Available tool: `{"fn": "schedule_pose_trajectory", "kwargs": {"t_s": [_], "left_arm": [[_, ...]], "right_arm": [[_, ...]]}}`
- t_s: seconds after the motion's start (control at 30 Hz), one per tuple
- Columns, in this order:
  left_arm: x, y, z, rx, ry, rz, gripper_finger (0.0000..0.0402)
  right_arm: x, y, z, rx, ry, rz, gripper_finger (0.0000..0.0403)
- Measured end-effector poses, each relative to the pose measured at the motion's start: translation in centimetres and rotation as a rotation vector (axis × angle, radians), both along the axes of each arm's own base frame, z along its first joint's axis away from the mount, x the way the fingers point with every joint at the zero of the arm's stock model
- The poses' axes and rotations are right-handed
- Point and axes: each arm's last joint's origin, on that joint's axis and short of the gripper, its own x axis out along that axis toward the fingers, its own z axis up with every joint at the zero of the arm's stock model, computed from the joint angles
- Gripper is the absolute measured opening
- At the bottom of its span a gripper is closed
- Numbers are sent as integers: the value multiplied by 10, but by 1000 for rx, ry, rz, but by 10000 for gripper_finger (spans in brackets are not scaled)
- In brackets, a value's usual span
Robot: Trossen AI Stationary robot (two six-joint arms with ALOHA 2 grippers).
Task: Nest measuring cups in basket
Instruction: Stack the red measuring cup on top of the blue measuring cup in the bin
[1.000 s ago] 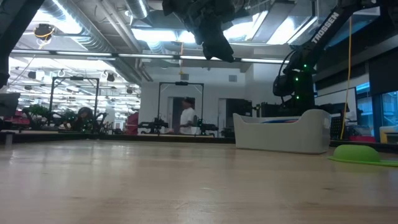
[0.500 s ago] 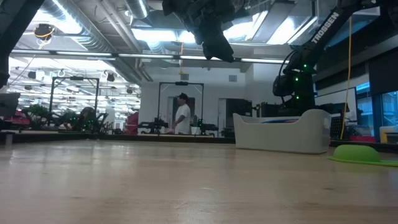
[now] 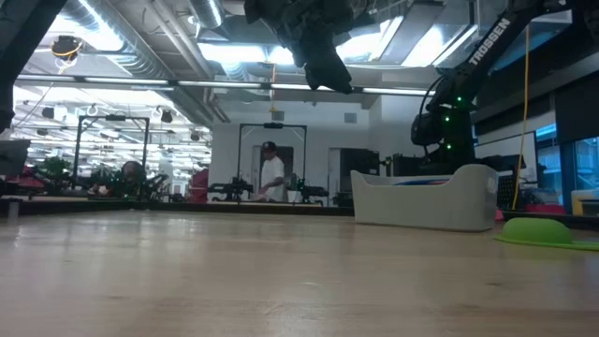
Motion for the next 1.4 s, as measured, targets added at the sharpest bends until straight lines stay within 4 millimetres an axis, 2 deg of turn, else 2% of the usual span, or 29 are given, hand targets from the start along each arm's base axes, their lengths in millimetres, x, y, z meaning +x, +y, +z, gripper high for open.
{"fn": "schedule_pose_trajectory", "kwargs": {"t_s": [0.27,0.73,0.87,1.07,1.27,1.4], "left_arm": [[0,0,0,0,0,-1,134],[1,0,1,3,-11,0,134],[3,1,3,13,-49,0,135],[8,2,7,49,-102,40,135],[10,7,8,173,-80,287,135],[10,8,8,157,-70,412,135]], "right_arm": [[1,-1,7,23,-8,37,25],[8,-14,51,24,-14,56,25],[13,-17,66,40,-119,31,25],[24,-23,89,78,-371,34,25],[33,-23,102,141,-573,51,25],[39,-19,101,173,-613,62,25]]}}
